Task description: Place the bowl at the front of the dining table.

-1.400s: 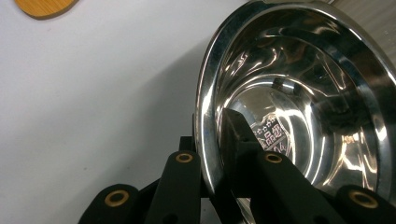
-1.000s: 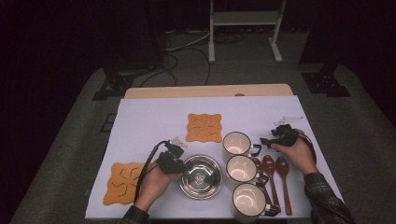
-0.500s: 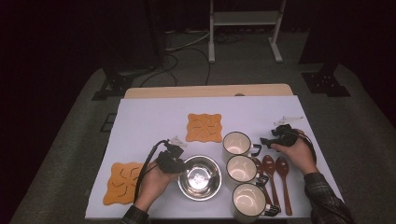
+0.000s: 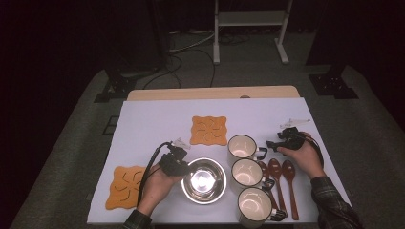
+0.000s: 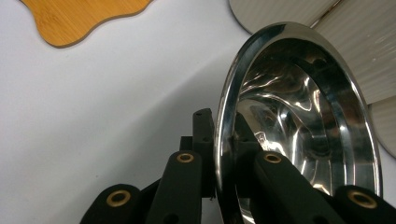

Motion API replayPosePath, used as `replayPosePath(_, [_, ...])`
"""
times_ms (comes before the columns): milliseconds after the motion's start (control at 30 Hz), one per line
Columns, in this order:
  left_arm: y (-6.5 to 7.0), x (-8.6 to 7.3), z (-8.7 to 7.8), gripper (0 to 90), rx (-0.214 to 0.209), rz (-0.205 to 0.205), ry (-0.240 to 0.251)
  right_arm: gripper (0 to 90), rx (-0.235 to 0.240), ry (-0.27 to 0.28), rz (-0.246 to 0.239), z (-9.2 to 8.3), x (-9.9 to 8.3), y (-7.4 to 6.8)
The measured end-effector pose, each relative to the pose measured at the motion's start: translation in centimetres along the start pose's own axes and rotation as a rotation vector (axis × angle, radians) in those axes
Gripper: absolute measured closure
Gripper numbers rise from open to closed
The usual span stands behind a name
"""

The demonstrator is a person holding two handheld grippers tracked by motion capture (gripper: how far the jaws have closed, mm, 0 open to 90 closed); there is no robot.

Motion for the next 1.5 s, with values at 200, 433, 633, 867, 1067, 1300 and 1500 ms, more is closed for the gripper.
replayPosePath(200, [-0.1,0.1,0.0,83.8,-0.002,-0.005,0.004,30.7,0.000,0.000,0.000,0.0,0.0,0.0])
replayPosePath(433, [-0.3,0.3,-0.1,83.1,-0.007,-0.011,0.009,30.7,0.000,0.001,0.000,0.0,0.0,0.0])
replayPosePath(633, [-0.5,0.8,-0.1,83.2,0.002,-0.018,0.019,30.7,0.000,0.002,0.000,0.0,0.0,0.0])
replayPosePath(867, [-0.7,1.7,0.1,83.2,0.002,-0.016,0.029,30.7,-0.001,0.003,0.000,0.0,0.0,0.0])
replayPosePath(1067, [-1.0,1.8,0.3,83.0,0.009,-0.017,0.026,30.7,-0.001,0.003,0.001,0.0,0.0,0.0])
replayPosePath(1300, [-1.4,2.4,0.2,83.0,0.013,-0.022,0.039,30.7,-0.001,0.004,0.000,0.0,0.0,0.0])
replayPosePath(1500, [-1.6,2.9,0.2,83.0,0.017,-0.028,0.048,30.7,-0.001,0.005,0.001,0.0,0.0,0.0])
Point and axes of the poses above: each handheld gripper's, and its own axes: z roughly forward along the jaws, x roughly out of its top, y roughly to its right, the point moved 5 cm from there along z, roughly forward along the jaws, and after that the axes turned 11 degrees about y, right-handed, at the moved point
